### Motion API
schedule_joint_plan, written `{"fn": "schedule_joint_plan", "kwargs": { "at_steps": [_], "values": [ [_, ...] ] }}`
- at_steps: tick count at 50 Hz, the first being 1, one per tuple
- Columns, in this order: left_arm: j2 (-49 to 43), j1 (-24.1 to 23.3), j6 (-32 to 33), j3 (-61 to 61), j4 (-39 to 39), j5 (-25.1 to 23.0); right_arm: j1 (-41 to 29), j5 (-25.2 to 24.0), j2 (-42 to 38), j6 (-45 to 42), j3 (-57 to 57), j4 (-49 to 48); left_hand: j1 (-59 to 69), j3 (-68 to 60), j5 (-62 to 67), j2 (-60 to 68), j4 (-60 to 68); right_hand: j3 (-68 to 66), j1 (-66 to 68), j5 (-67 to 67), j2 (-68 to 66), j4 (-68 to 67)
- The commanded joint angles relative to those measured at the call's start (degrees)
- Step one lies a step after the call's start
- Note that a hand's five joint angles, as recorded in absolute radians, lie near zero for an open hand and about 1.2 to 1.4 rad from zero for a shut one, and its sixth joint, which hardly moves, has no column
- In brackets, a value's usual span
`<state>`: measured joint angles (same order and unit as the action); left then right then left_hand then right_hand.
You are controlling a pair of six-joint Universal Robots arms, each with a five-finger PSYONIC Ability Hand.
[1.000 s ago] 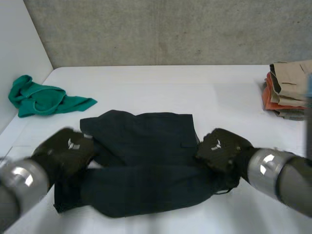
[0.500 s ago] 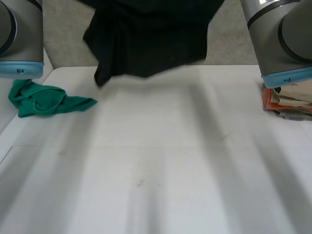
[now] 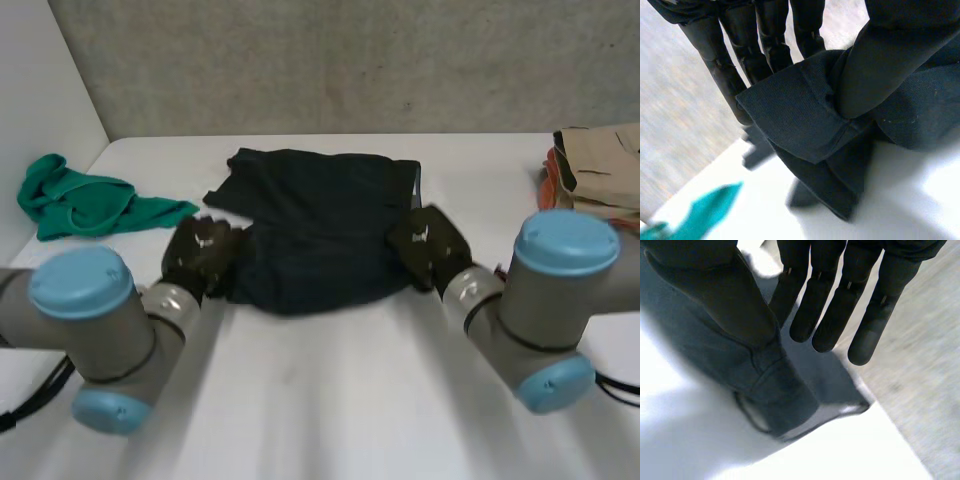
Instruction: Fold the laundry.
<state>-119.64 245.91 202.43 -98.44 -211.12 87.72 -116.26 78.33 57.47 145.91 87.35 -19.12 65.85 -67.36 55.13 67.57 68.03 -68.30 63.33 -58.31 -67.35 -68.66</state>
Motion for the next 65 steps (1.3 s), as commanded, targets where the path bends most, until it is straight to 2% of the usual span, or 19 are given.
{"fn": "schedule_joint_plan", "kwargs": {
  "at_steps": [1, 3, 6, 10, 14, 24, 28, 32, 34, 35, 39, 43, 47, 48, 53, 55, 57, 61, 65],
  "values": [
    [2.2, 0.0, 1.8, -2.5, 5.3, 0.1, 0.0, 0.6, 0.1, -0.5, 2.0, 2.2, -11.5, 13.0, -10.8, -13.2, -13.7, -8.9, 13.8, -8.8, -9.8, -8.5],
    [4.3, 0.2, 2.0, -3.2, 8.9, 0.1, 0.2, 1.3, 1.4, 1.2, 2.6, 3.2, -19.8, 21.3, -19.0, -21.5, -21.9, 13.9, -9.0, 13.9, 13.0, 14.3],
    [6.4, 0.5, 2.1, -4.1, 13.0, 0.3, 1.1, 2.6, 3.1, 4.2, 3.2, 4.9, -24.7, 26.2, -23.9, -26.4, -26.8, 22.9, -18.0, 22.9, 22.0, 23.3],
    [7.8, 1.4, 1.8, -5.2, 15.6, 0.1, 2.9, 3.0, 5.1, 8.8, 3.6, 7.2, -24.5, 26.0, -23.8, -26.3, -26.7, 26.8, -21.9, 26.8, 25.9, 27.2],
    [7.4, 2.6, 1.7, -5.2, 14.3, -1.0, 3.9, 2.4, 5.6, 11.1, 4.0, 8.4, -21.2, 22.7, -20.5, -22.9, -23.4, 30.7, -25.7, 30.7, 29.7, 31.1],
    [1.8, 4.1, 3.3, -2.5, 11.7, -3.4, 3.9, -0.4, 1.9, 4.8, 1.9, 7.7, -19.3, 20.8, -18.6, -21.0, -21.5, 36.1, -31.1, 36.1, 35.1, 36.5],
    [0.7, 4.7, 4.5, -1.7, 11.2, -3.8, 3.2, -0.5, -1.3, 3.9, -0.4, 7.0, -16.8, 18.3, -16.1, -18.5, -19.0, 35.1, -30.1, 35.1, 34.1, 35.5],
    [0.1, 5.0, 4.6, -1.5, 9.5, -5.1, 2.5, -0.6, -4.1, 3.9, -2.9, 6.6, -4.9, 6.4, -4.1, -6.6, -7.0, 24.4, -19.4, 24.4, 23.4, 24.7],
    [0.0, 5.2, 4.6, -1.8, 8.4, -6.2, 2.4, -0.6, -5.1, 3.9, -3.9, 6.5, 12.6, -11.1, 13.3, 10.8, 10.4, -0.1, 5.1, -0.1, -1.1, 0.2],
    [0.1, 5.3, 4.7, -2.0, 8.2, -6.3, 2.4, -0.5, -5.2, 3.9, -4.0, 6.4, 14.1, -12.6, 14.8, 12.4, 12.0, -11.6, 16.6, -11.6, -12.5, -11.2],
    [1.9, 5.2, 5.3, -3.8, 8.7, -5.8, 2.4, -0.6, -5.0, 3.5, -3.5, 7.0, 14.1, -12.6, 14.9, 12.4, 12.0, -11.7, 16.7, -11.7, -12.7, -11.3],
    [7.7, 4.6, 7.9, -7.7, 15.5, -4.1, 2.7, -0.7, -0.9, 0.4, -0.3, 11.0, 14.1, -12.6, 14.9, 12.4, 12.0, -11.7, 16.7, -11.7, -12.7, -11.3],
    [17.2, 3.4, 12.4, -11.9, 27.5, -3.9, 4.0, -0.3, 6.4, -8.6, 3.5, 21.7, 14.1, -12.6, 14.9, 12.4, 12.0, -11.7, 16.7, -11.7, -12.7, -11.3],
    [20.6, 3.0, 14.3, -13.2, 33.4, -3.9, 5.1, -0.3, 9.0, -12.0, 5.1, 27.8, 14.1, -12.6, 14.9, 12.4, 12.0, -11.7, 16.7, -11.7, -12.7, -11.3],
    [27.4, 1.9, 17.7, -14.9, 49.6, -3.8, 7.6, -0.9, 15.7, -20.8, 10.7, 48.0, 14.1, -12.6, 14.9, 12.4, 12.0, -11.7, 16.7, -11.7, -12.7, -11.3],
    [29.1, 1.4, 18.6, -14.8, 56.9, -3.8, 8.3, -2.4, 17.7, -24.5, 13.2, 53.3, 14.1, -12.6, 14.9, 12.4, 12.0, -11.7, 16.7, -11.7, -12.7, -11.3],
    [29.6, 1.0, 19.0, -14.1, 60.5, -4.0, 8.6, -3.8, 18.6, -26.3, 13.6, 52.8, 14.1, -12.6, 14.9, 12.4, 12.0, -11.7, 16.7, -11.7, -12.7, -11.3],
    [28.4, -0.1, 18.8, -10.4, 59.3, -4.9, 8.6, -6.8, 19.1, -24.5, 12.1, 48.5, 14.1, -12.6, 14.9, 12.4, 12.0, -11.7, 16.7, -11.7, -12.7, -11.3],
    [23.6, -0.1, 17.9, -3.8, 51.5, -4.4, 8.1, -7.7, 16.6, -14.2, 6.7, 41.4, 14.1, -12.6, 14.9, 12.4, 12.0, -11.7, 16.7, -11.7, -12.7, -11.3]
  ]
}}
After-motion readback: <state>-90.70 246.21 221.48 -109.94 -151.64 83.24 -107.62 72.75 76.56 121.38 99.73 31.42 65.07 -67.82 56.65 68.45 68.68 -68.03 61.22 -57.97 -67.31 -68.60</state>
